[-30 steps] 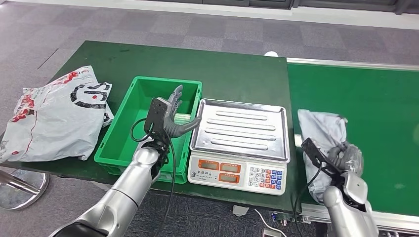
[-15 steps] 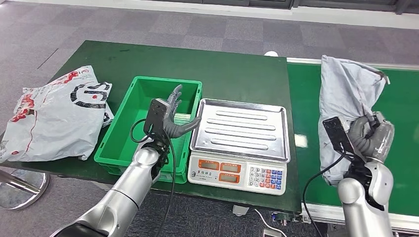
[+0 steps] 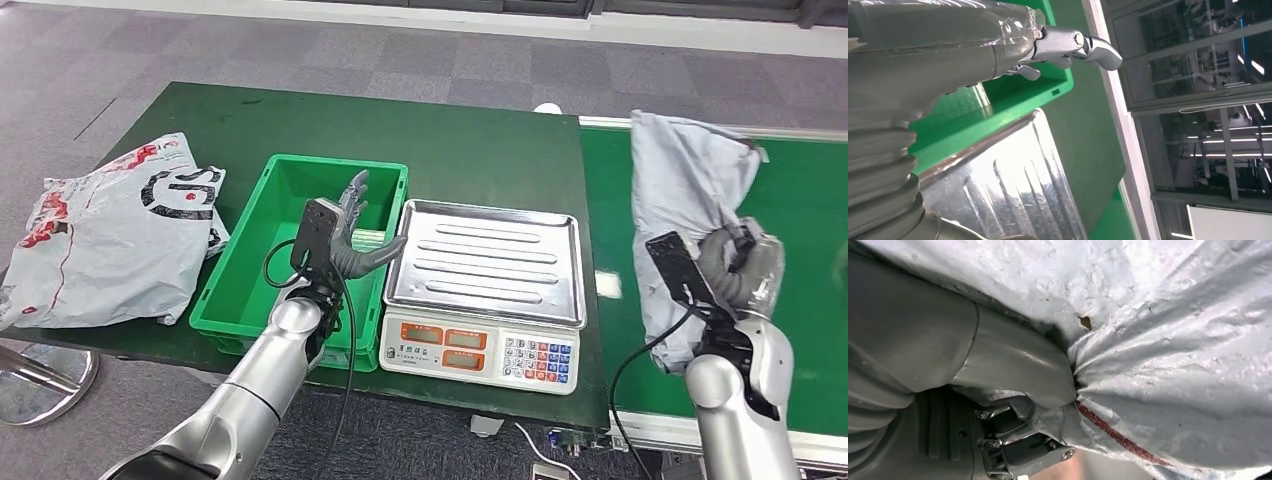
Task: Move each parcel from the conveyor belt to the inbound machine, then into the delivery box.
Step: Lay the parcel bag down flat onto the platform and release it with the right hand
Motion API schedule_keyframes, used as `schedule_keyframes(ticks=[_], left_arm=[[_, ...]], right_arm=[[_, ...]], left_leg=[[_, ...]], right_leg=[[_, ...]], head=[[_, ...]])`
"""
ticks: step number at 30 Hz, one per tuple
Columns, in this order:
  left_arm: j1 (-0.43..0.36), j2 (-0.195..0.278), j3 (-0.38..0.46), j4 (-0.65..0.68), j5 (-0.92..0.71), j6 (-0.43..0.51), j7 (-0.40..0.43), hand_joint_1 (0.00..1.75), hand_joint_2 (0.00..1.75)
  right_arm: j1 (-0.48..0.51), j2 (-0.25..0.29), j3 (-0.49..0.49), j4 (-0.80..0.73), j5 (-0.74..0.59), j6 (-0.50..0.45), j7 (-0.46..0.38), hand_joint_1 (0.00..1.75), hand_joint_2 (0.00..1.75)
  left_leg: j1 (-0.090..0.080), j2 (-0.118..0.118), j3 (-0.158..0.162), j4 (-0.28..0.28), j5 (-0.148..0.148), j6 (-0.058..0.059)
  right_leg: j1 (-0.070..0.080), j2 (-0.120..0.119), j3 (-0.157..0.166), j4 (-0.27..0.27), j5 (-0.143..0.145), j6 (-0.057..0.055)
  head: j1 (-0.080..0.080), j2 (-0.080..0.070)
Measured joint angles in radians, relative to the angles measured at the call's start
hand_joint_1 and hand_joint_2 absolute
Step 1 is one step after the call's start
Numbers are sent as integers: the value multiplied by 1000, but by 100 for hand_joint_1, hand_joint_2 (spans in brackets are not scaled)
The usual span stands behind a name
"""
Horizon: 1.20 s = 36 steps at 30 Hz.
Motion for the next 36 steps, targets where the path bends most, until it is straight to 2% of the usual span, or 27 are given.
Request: schedule_keyframes(ticks=[5, 9, 12, 19, 26, 27, 30, 31, 36], left_arm=[[-40, -23, 0, 19, 9, 5, 0, 0, 175], [-52, -36, 0, 27, 10, 14, 0, 0, 175], [-60, -39, 0, 31, 13, 17, 3, 0, 175], [-93, -46, -4, 43, 25, 9, 13, 0, 175], [-130, -62, -31, 59, 35, 15, 28, 0, 175], [-132, -62, -35, 61, 36, 17, 28, 0, 175], [-137, -63, -41, 66, 40, 22, 28, 0, 175], [-138, -63, -43, 67, 41, 26, 27, 0, 175], [-139, -62, -46, 67, 40, 78, 6, 0, 175]], right_arm=[[-194, 19, 152, 228, -71, 48, -22, 175, 175], [-345, 82, 261, 441, -148, 84, -44, 175, 175], [-411, 134, 319, 560, -217, 125, -76, 175, 175], [-447, 229, 374, 713, -299, 136, -100, 175, 175], [-429, 255, 406, 741, -290, 210, -31, 175, 175], [-423, 257, 411, 742, -285, 214, -24, 138, 175], [-413, 261, 421, 742, -275, 215, -13, 7, 175], [-411, 262, 422, 741, -267, 213, -6, 0, 175], [-390, 267, 426, 731, -213, 195, 22, 0, 175]], left_leg=[[0, 2, 0, 0, 3, -1], [0, 1, 0, 0, 5, -2], [1, 1, -1, 0, 5, -2], [1, 0, -3, 0, 5, -2], [1, -1, -3, 0, 4, -2], [1, -1, -3, 0, 4, -2], [1, 0, -2, 0, 4, -2], [1, 0, -2, 0, 4, -2], [1, -1, -2, 0, 4, -2]], right_leg=[[0, 2, -1, 1, 3, 0], [0, 1, -2, 1, 4, -1], [1, 1, -2, 2, 3, -1], [1, 0, -4, 2, 3, -1], [1, 0, -4, 1, 3, -1], [1, 0, -4, 1, 3, -1], [1, 0, -4, 2, 3, -1], [1, 0, -4, 2, 3, -1], [1, 0, -4, 2, 3, -1]], head=[[0, 0], [0, 0], [0, 0], [0, 0], [0, 0], [0, 0], [0, 0], [0, 0], [0, 0]])
